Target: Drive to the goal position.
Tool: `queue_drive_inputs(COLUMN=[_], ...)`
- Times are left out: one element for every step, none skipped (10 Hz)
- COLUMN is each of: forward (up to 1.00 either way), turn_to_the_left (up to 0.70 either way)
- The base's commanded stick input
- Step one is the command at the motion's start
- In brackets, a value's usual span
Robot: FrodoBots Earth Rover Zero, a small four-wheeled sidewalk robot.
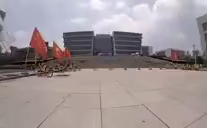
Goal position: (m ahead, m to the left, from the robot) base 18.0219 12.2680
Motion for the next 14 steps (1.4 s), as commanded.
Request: queue_drive_inputs(forward=[1.00,1.00,1.00,1.00,1.00,1.00,1.00,1.00,1.00,1.00,1.00,1.00,1.00,1.00], turn_to_the_left=[0.00,0.00,0.00,0.00,0.00,0.00,0.00,0.00,0.00,0.00,0.00,0.00,0.00,0.00])
